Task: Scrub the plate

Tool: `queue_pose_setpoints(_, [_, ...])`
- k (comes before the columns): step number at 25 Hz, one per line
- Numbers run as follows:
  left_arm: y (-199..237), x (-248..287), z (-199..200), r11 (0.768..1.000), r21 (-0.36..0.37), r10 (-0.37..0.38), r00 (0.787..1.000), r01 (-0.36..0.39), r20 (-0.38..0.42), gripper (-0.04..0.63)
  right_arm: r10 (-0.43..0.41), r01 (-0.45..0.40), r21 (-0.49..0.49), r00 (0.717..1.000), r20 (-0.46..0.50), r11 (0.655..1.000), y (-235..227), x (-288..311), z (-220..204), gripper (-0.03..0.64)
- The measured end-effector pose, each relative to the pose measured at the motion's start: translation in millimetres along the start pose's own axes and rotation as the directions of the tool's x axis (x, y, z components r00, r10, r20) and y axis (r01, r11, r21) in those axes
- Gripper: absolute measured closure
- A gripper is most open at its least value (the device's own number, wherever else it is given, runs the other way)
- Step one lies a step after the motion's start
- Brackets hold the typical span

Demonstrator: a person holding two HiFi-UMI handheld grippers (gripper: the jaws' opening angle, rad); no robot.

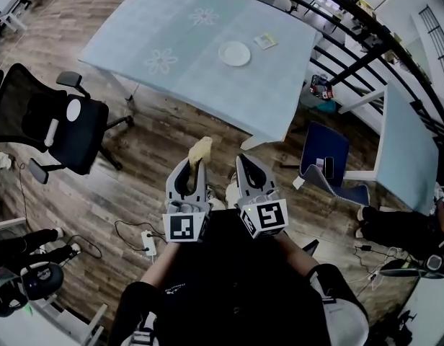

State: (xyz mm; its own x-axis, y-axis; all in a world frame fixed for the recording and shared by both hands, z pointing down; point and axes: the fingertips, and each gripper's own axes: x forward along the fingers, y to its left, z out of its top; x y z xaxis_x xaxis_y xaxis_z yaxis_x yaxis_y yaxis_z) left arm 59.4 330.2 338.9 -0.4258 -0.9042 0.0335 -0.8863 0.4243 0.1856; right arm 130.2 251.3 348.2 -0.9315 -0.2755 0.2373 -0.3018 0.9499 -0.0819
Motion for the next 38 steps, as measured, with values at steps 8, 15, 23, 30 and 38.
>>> queue_pose_setpoints(8, [8,12,-3,1.000,-0.005,0.005,1.000,-0.006,-0.019,0.525,0.018,-0.018,0.000,1.000,-0.009,1.000,-1,20,1,0.609])
queue_pose_setpoints(15, [34,31,5,0.997,0.002,0.071,0.997,-0.071,-0.044,0.525,0.073,-0.073,0.006,0.997,-0.013,0.997,3,54,6,0.609])
queue_pose_setpoints(23, [44,61,0,0.997,0.018,0.073,0.996,-0.072,-0.054,0.525,0.100,-0.100,0.020,0.995,-0.016,0.995,-9,87,8,0.609])
queue_pose_setpoints(30, [52,111,1,0.998,0.023,0.066,0.996,-0.064,-0.056,0.525,0.110,-0.110,0.035,0.994,-0.011,0.993,-39,132,21,0.607])
queue_pose_setpoints(38, [56,185,24,0.997,0.036,0.069,0.997,-0.067,-0.032,0.525,0.101,-0.101,0.039,0.995,0.010,0.994,-90,175,46,0.608])
